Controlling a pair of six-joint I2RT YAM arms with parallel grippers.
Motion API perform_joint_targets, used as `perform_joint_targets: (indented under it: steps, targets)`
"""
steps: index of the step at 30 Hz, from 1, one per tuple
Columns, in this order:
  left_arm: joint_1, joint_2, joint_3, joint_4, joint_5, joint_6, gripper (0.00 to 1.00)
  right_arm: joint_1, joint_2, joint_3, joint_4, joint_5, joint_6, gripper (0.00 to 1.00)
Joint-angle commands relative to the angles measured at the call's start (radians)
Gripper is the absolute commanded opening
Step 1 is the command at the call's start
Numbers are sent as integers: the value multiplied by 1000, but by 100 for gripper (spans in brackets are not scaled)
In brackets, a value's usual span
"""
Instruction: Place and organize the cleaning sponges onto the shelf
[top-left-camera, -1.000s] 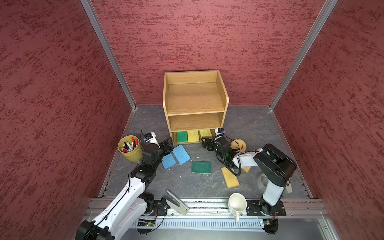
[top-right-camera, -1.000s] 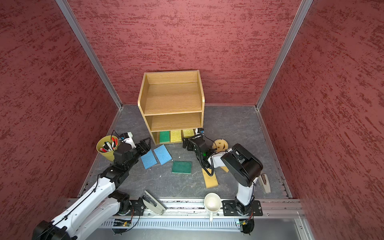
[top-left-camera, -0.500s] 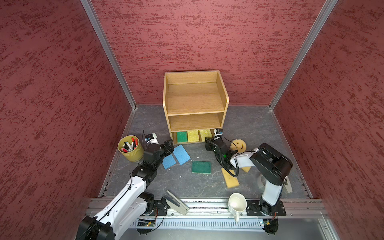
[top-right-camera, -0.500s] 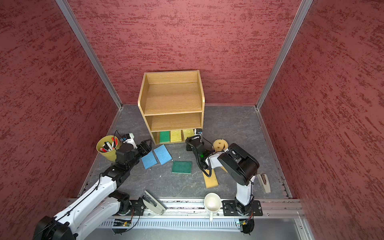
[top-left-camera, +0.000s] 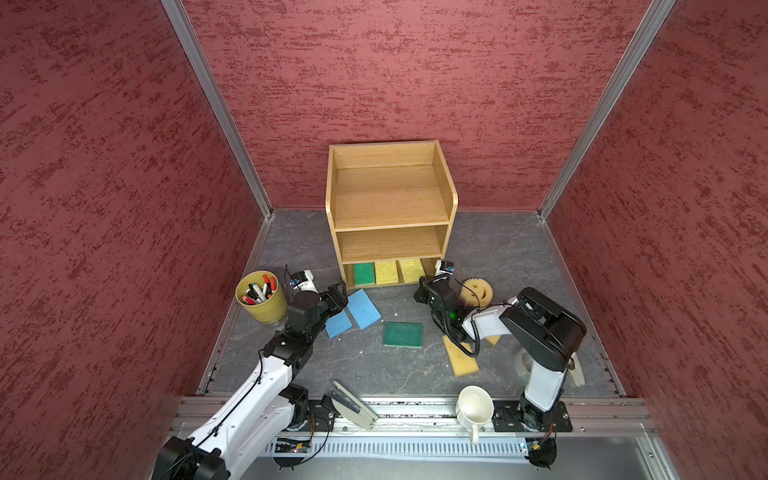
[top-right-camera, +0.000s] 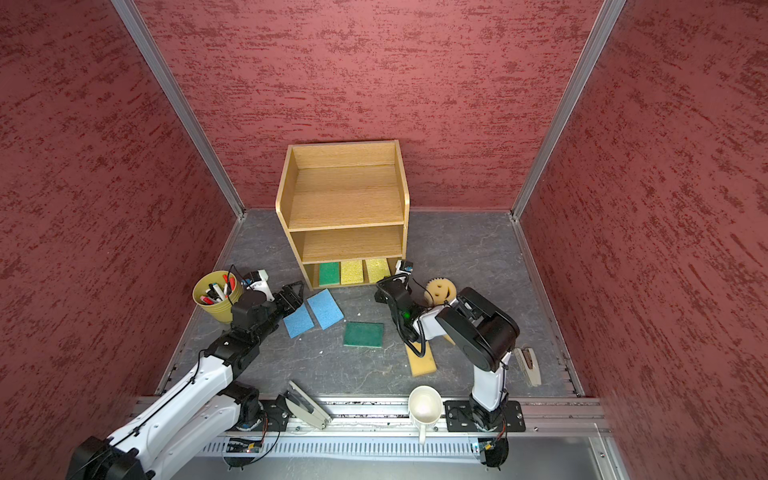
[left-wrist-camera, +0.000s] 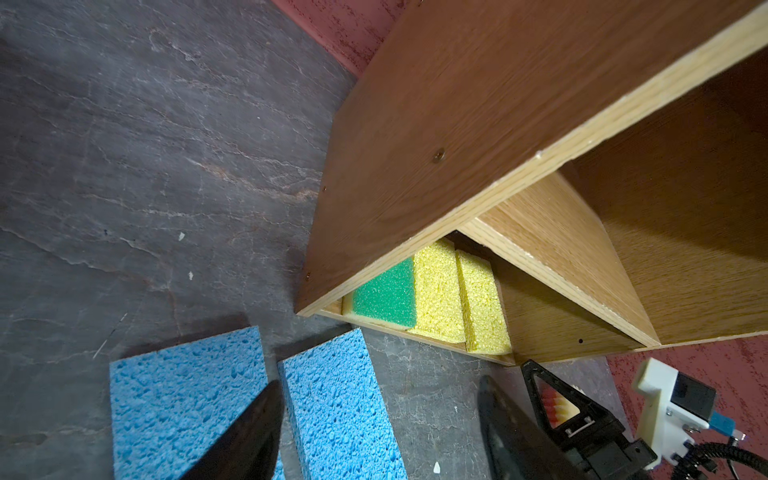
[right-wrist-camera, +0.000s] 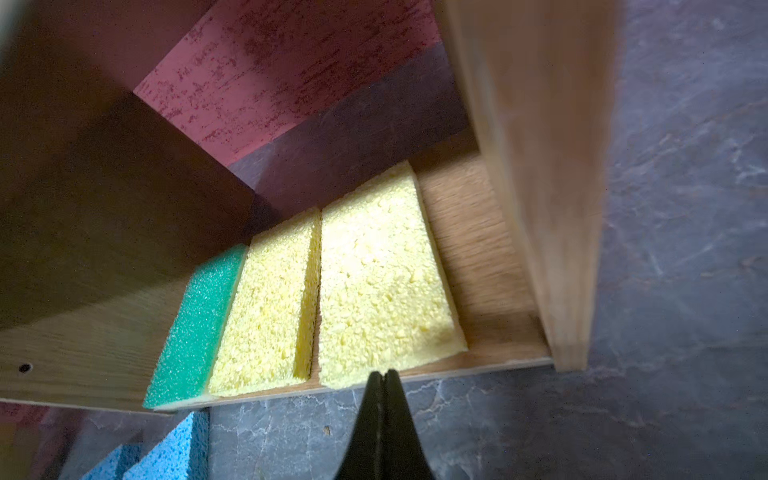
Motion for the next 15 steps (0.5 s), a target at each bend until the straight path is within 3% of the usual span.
perform_joint_targets:
  steps: [1,8,15]
  targets:
    - [6,-25,-16,-2,5,0,73,-3,-47,-10,-12,70,142,0]
    - [13,-41,-24,-10,9,-7,74,-47,-58,-3,-71,36,330,0]
    - [19,-42,-32,-9,17,-18,74,-98,6,26,-54,-84,497,0]
